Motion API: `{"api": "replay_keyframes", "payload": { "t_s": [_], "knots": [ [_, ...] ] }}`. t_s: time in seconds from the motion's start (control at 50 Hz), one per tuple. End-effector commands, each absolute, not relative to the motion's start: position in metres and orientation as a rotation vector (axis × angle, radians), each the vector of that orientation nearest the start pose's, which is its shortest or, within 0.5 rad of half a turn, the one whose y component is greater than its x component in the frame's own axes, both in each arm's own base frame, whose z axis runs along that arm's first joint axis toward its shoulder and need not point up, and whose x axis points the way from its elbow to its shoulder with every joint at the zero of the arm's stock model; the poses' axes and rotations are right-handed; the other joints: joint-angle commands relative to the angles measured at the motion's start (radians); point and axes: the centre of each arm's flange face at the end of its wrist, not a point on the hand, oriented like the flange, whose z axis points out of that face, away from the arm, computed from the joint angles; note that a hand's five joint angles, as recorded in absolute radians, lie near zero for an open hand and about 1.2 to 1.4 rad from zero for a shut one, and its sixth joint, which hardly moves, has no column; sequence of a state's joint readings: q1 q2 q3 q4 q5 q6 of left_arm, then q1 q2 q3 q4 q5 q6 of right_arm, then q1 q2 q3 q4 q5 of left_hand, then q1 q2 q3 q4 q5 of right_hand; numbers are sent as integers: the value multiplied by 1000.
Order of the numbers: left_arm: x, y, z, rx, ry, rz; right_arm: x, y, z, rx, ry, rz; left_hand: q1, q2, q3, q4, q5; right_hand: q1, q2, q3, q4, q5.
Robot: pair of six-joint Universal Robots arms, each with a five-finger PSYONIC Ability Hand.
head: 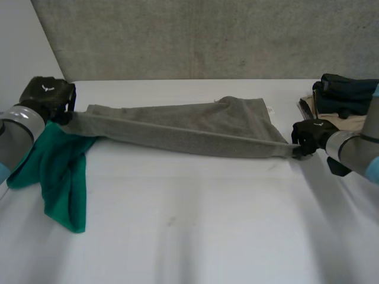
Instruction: Fold the laundry.
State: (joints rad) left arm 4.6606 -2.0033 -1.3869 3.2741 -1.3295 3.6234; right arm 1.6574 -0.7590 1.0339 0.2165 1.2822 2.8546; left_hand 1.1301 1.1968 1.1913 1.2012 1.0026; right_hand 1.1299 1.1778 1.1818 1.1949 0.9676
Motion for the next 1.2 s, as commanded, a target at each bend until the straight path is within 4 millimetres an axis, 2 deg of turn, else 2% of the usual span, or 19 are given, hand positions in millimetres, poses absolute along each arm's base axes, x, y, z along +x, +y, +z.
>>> {"api": "replay_keyframes", "payload": {
  "t_s": [0.02, 0.08, 0.1, 0.16, 0.18, 0.24, 0.3, 0.46, 0.54, 0.62, 0.64, 0.8, 0.88, 1.06, 1.08, 1.1, 1.14, 1.16, 1.2],
  "knots": [
    [-173, -323, 220, 1039, 2269, -1697, 162, -353, 176, -1155, 2610, -1423, 266, 199, 205, 195, 219, 266, 218, 215, 201, 254],
    [-173, -290, 217, 1161, 2362, -1509, 147, -321, 182, -1439, 2645, -1281, 266, 199, 205, 195, 219, 266, 218, 215, 201, 254],
    [-171, -268, 215, 1242, 2417, -1378, 139, -298, 183, -1615, 2636, -1168, 266, 199, 205, 195, 219, 266, 218, 215, 201, 254],
    [-170, -237, 212, 1378, 2490, -1206, 128, -274, 182, -1844, 2587, -1048, 266, 199, 205, 195, 219, 266, 218, 215, 201, 254],
    [-172, -221, 211, 1467, 2518, -1141, 125, -267, 183, -1977, 2538, -1045, 266, 199, 205, 195, 219, 266, 218, 215, 201, 254],
    [-176, -206, 211, 1594, 2527, -1107, 123, -269, 181, -1977, 2541, -1084, 266, 199, 205, 195, 219, 266, 218, 215, 201, 254],
    [-178, -208, 211, 1629, 2506, -1128, 123, -281, 183, -1908, 2565, -1179, 266, 199, 205, 195, 219, 266, 218, 215, 201, 254],
    [-186, -255, 209, 1514, 2454, -1212, 138, -327, 187, -1651, 2543, -1483, 266, 199, 205, 195, 219, 266, 218, 215, 201, 254],
    [-198, -289, 209, 1449, 2360, -1328, 149, -348, 182, -1563, 2505, -1614, 266, 199, 205, 195, 219, 266, 218, 215, 201, 254],
    [-208, -329, 209, 1370, 2232, -1456, 160, -369, 178, -1482, 2449, -1753, 266, 199, 205, 195, 219, 266, 218, 215, 201, 254],
    [-213, -345, 207, 1346, 2185, -1503, 164, -379, 175, -1440, 2433, -1813, 266, 199, 205, 195, 219, 266, 218, 215, 201, 254],
    [-234, -400, 192, 1253, 2055, -1592, 177, -420, 158, -1339, 2442, -2057, 266, 199, 205, 195, 219, 266, 218, 215, 201, 254],
    [-240, -414, 186, 1222, 2035, -1595, 185, -434, 149, -1345, 2416, -2138, 266, 199, 205, 195, 219, 266, 218, 215, 201, 254],
    [-259, -423, 172, 1236, 2024, -1643, 193, -453, 133, -1377, 2385, -2191, 266, 199, 205, 195, 219, 266, 218, 215, 201, 254],
    [-261, -424, 170, 1240, 2022, -1647, 193, -454, 131, -1380, 2384, -2196, 266, 199, 205, 195, 219, -36, -84, -88, -101, -48],
    [-263, -425, 169, 1244, 2014, -1655, 196, -456, 129, -1389, 2383, -2202, -213, -280, -274, -284, -260, -670, -718, -722, -735, -682],
    [-266, -424, 167, 1245, 2013, -1655, 198, -457, 127, -1395, 2401, -2212, -864, -930, -925, -935, -911, -907, -955, -959, -972, -919],
    [-267, -424, 166, 1248, 2013, -1656, 197, -458, 127, -1390, 2419, -2217, -956, -1022, -1017, -1027, -1003, -955, -1003, -1007, -1020, -968],
    [-272, -420, 168, 1262, 2011, -1669, 195, -460, 129, -1360, 2468, -2233, -956, -1022, -1017, -1027, -1003, -955, -1003, -1007, -1020, -968]
  ]
}}
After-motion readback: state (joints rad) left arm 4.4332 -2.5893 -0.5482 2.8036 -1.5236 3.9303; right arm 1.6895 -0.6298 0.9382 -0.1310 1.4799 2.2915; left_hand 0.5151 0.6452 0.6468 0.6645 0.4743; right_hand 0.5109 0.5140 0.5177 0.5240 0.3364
